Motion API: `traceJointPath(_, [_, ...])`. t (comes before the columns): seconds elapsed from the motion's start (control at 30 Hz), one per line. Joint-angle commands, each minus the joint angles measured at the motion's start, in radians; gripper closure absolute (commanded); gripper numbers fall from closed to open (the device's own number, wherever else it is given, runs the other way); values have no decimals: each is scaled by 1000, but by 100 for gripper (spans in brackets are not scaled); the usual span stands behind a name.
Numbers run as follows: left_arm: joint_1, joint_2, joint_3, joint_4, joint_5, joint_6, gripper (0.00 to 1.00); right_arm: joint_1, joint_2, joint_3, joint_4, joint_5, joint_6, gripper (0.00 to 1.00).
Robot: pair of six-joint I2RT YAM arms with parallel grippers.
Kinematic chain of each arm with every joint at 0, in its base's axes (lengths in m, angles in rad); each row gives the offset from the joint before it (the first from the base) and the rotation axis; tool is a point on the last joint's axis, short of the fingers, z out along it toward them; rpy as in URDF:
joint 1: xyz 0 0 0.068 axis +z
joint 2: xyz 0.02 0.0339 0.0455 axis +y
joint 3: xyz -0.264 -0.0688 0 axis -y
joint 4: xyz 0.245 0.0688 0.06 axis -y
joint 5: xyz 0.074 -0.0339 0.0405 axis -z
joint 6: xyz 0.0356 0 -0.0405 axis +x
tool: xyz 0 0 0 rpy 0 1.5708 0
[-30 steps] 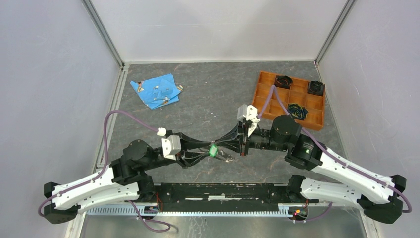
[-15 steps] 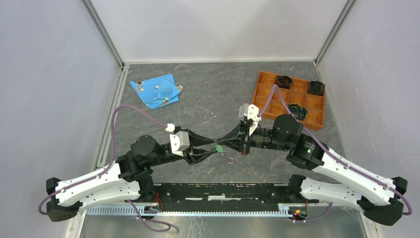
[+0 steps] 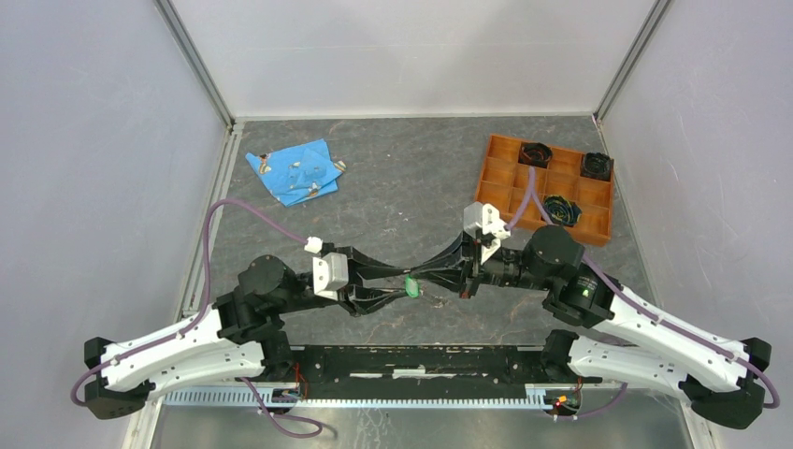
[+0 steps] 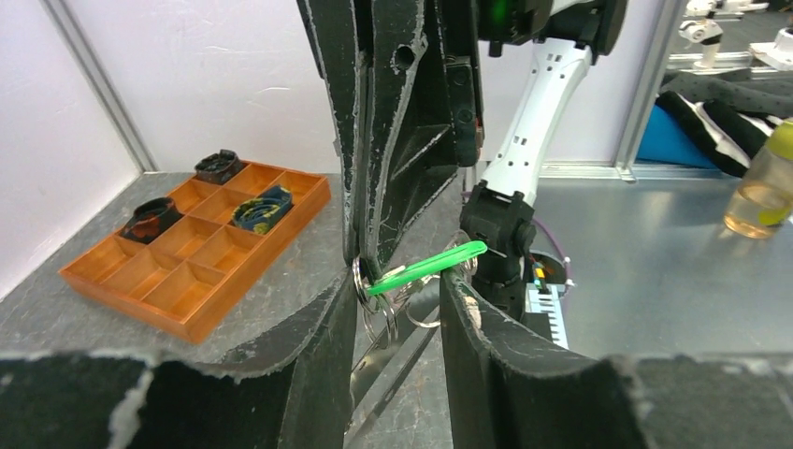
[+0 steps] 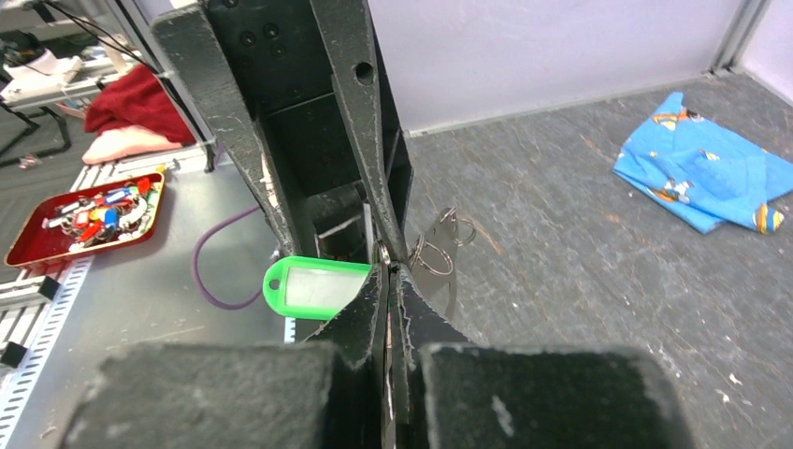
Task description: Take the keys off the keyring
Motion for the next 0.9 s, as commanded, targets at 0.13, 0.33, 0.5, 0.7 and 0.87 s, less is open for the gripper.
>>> traceJointPath(0.13, [-14,-15,30,-29,131,-23,55,5,-78,-75,312,-14,50,99])
traceJointPath(0.33, [-15,-22,35,-45,131,-17,55,4,-113,-121,397,-9,81,99])
traceJointPath(0.5, [-14,-51,35,-40,98,-9,56,5,-118,-125,397,-18,83,99])
traceJointPath(0.7, [-14,-105,34,-30,41,-7,56,5,-119,-126,394,-36,77,99])
traceJointPath(0.87, [-15,-108,32,2,-12,-41,54,5,-110,-129,395,-59,69,99])
